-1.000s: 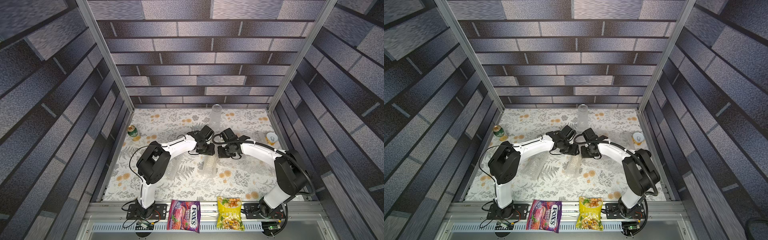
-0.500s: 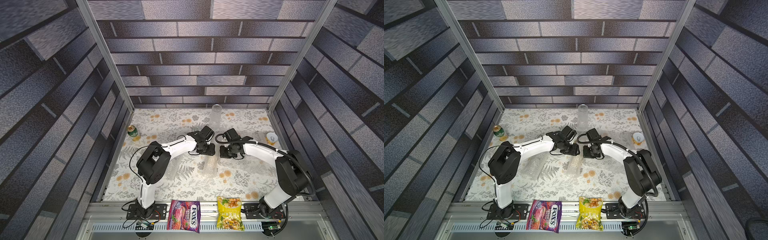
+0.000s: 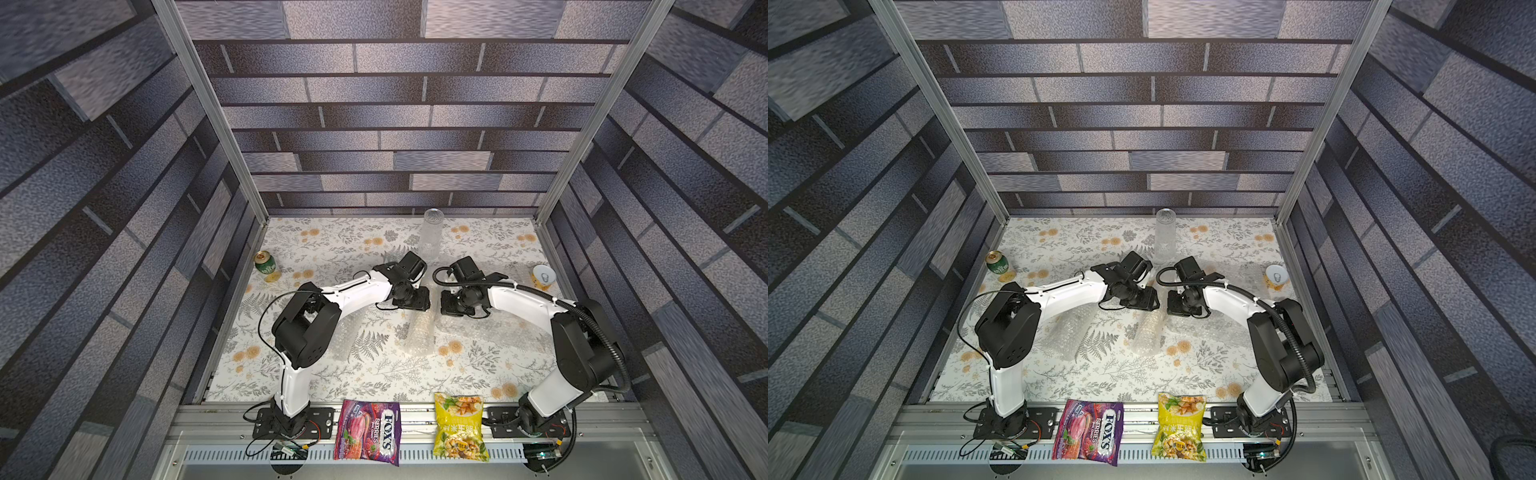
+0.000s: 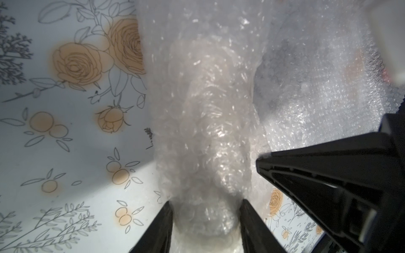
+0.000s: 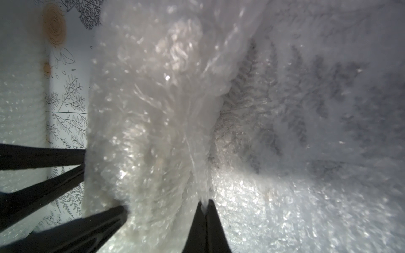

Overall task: Unwrap the vase from the bubble wrap
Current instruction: Unwrap the bubble wrap at the center of the board.

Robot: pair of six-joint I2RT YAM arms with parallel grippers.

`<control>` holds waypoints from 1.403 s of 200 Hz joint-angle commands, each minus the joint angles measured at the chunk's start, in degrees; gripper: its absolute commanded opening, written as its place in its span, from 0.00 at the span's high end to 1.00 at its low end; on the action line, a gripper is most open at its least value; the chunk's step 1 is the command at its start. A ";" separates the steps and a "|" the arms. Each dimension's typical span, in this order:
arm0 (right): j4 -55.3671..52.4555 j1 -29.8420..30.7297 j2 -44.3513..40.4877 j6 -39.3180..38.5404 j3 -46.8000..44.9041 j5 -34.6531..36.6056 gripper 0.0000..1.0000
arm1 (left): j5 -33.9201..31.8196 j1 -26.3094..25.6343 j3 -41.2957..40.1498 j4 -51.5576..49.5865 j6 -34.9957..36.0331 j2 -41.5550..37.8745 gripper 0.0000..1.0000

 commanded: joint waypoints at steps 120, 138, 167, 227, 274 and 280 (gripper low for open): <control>-3.10 -0.90 3.53 -0.89 11.82 5.36 0.76 | -1.81 0.20 0.18 -4.64 1.47 2.45 0.50; -3.31 -0.88 4.15 -0.89 12.25 5.12 0.79 | -1.73 0.14 0.36 -4.62 1.54 2.58 0.50; -4.06 -0.85 5.43 -1.25 13.04 4.92 0.81 | -1.64 0.31 0.50 -4.60 1.56 2.77 0.50; -4.67 -0.31 7.32 -1.24 13.74 5.21 0.81 | -1.55 0.47 0.30 -4.37 1.65 2.77 0.50; -5.36 0.45 8.82 -1.32 14.58 5.82 0.81 | -1.55 0.72 0.01 -4.21 1.73 2.68 0.50; -5.74 0.54 9.07 -1.42 14.81 6.28 0.81 | -1.51 0.74 -0.07 -4.22 1.73 2.61 0.50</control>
